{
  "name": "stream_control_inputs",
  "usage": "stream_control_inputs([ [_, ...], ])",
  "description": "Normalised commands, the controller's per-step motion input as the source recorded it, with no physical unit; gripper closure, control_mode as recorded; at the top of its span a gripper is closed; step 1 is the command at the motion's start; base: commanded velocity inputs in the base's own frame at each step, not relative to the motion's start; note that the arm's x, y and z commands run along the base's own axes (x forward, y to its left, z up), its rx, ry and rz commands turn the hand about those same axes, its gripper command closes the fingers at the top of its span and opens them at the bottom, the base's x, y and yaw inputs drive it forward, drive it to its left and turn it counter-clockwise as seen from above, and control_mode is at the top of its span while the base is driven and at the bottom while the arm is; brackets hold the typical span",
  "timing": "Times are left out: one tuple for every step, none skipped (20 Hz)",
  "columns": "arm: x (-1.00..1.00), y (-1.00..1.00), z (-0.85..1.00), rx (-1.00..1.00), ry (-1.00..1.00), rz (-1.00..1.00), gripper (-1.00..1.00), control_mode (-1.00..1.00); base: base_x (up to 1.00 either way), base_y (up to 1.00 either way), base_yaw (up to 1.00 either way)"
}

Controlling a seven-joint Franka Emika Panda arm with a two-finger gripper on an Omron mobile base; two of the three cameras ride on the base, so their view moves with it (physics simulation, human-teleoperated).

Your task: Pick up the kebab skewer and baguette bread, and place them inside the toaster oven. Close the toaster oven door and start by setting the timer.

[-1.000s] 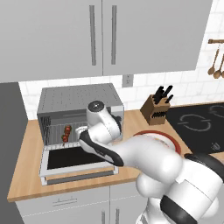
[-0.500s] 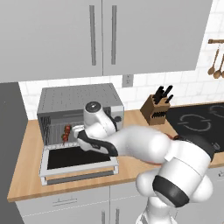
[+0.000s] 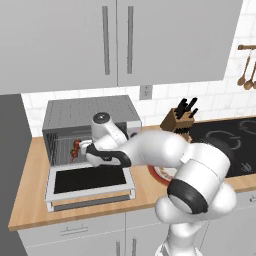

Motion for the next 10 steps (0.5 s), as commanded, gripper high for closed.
stream_control_inputs([
  [0.00, 0.21, -0.24, 0.00, 0.00, 0.00, 1.00, -1.00, 0.00, 0.00, 0.00],
  [0.00, 0.29, -0.22, 0.00, 0.00, 0.00, -1.00, -1.00, 0.00, 0.00, 0.00],
  [0.00, 0.39, -0.21, 0.00, 0.00, 0.00, -1.00, -1.00, 0.00, 0.00, 0.00],
  [0.00, 0.26, -0.05, 0.00, 0.00, 0.00, -1.00, -1.00, 0.00, 0.00, 0.00],
  [0.00, 0.14, -0.04, 0.00, 0.00, 0.00, -1.00, -1.00, 0.00, 0.00, 0.00],
  [0.00, 0.01, 0.00, 0.00, 0.00, 0.00, -1.00, -1.00, 0.00, 0.00, 0.00],
  [0.00, 0.03, 0.00, 0.00, 0.00, 0.00, -1.00, -1.00, 0.00, 0.00, 0.00],
  [0.00, 0.00, 0.00, 0.00, 0.00, 0.00, -1.00, -1.00, 0.00, 0.00, 0.00],
  [0.00, 0.00, 0.00, 0.00, 0.00, 0.00, -1.00, -1.00, 0.00, 0.00, 0.00],
  [-0.10, 0.00, 0.00, 0.00, 0.00, 0.00, -1.00, -1.00, 0.00, 0.00, 0.00],
])
